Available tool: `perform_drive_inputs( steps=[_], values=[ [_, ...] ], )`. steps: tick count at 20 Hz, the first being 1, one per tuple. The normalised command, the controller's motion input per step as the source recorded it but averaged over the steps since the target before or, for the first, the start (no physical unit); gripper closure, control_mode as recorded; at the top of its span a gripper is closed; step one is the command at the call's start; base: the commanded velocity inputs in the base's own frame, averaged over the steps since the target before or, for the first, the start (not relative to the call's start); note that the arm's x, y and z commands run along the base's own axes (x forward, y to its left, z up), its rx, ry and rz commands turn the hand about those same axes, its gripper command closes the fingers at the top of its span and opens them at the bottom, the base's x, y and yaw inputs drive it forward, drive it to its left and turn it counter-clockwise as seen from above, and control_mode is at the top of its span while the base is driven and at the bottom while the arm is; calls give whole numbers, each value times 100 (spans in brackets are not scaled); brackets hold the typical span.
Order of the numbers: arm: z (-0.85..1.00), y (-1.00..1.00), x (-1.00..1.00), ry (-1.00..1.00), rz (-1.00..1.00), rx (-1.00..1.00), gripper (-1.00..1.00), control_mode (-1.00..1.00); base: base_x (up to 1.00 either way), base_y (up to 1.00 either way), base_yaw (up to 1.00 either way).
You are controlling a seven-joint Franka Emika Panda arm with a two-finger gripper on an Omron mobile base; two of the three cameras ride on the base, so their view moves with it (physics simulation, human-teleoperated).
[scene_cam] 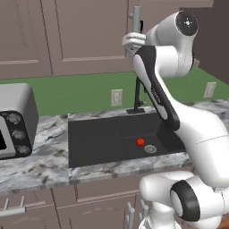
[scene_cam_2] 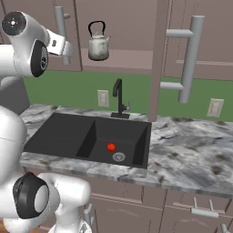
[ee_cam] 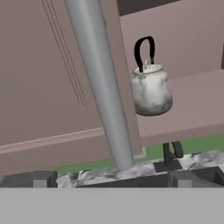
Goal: Open the cabinet, pick the kettle from the cabinet, and place it in the sink.
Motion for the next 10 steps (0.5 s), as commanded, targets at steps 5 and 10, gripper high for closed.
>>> perform_drive_inputs(
  steps=[5, 10],
  values=[
    [-4, 3, 45, 0, 0, -14, -100, -100, 0, 0, 0],
    [-6, 0, 49, 4, 0, -12, -100, -100, 0, 0, 0]
  ],
)
